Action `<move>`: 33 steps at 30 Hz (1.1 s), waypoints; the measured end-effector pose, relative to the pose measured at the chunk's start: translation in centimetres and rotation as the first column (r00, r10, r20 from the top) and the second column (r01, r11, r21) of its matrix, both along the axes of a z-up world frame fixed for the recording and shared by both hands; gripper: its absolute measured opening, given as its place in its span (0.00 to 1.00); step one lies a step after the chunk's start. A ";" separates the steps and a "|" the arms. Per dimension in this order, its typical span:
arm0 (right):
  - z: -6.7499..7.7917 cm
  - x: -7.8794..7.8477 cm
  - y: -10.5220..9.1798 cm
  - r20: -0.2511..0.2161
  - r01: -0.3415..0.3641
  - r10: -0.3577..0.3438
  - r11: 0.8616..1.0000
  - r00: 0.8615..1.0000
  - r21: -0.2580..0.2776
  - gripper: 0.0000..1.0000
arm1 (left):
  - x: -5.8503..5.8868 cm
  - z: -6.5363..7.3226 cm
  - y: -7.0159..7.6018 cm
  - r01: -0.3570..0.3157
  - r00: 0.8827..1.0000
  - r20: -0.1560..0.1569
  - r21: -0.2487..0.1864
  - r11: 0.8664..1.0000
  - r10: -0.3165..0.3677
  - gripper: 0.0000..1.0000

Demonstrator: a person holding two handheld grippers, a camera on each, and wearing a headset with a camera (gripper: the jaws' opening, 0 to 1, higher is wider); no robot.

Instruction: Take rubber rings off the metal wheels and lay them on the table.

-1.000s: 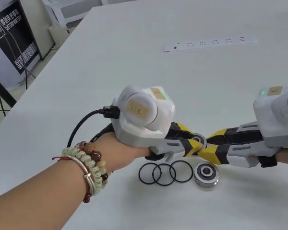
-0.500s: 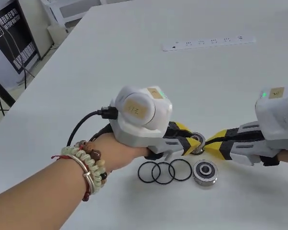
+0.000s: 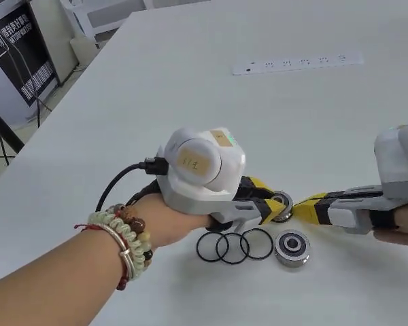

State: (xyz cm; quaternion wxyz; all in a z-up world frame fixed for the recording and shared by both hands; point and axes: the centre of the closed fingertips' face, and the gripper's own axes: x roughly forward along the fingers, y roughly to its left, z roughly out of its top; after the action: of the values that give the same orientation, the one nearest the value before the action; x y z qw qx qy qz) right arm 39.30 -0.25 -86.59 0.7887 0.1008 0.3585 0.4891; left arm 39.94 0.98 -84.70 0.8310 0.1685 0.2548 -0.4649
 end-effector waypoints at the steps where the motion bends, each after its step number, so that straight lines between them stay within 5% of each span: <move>1: 0.0 0.0 0.0 -0.017 0.018 -0.017 1.000 1.000 0.016 0.00 | 0.0 0.0 0.0 0.001 1.000 0.002 0.001 1.000 -0.001 0.14; 5: 0.1 0.0 -0.2 -0.090 0.067 -0.060 0.995 0.994 0.077 0.00 | -0.1 -0.1 -0.1 0.004 1.000 0.004 0.002 1.000 -0.004 0.14; 17: 0.5 -0.1 -0.2 -0.130 0.095 -0.080 0.989 0.988 0.113 0.00 | -0.1 -0.2 -0.1 0.011 1.000 0.012 -0.001 1.000 -0.011 0.14; 20: 1.5 0.2 -0.2 -0.191 0.144 -0.107 0.971 0.976 0.192 0.00 | -0.1 -0.2 -0.1 0.009 1.000 0.012 -0.004 1.000 -0.009 0.14; 26: 1.3 0.1 -0.2 -0.163 0.123 -0.094 0.976 0.982 0.179 0.00 | -0.1 -0.2 -0.1 0.007 1.000 0.014 -0.006 1.000 -0.007 0.14; 33: 1.4 0.1 0.0 -0.206 0.145 -0.103 0.969 0.973 0.199 0.00 | -0.2 -0.2 -0.2 0.003 1.000 0.024 0.002 1.000 -0.003 0.14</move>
State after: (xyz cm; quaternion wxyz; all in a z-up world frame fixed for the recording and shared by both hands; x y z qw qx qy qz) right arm 39.42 -0.27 -85.16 0.7638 0.2543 0.3722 0.4619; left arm 39.78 0.80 -84.95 0.8331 0.1751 0.2451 -0.4639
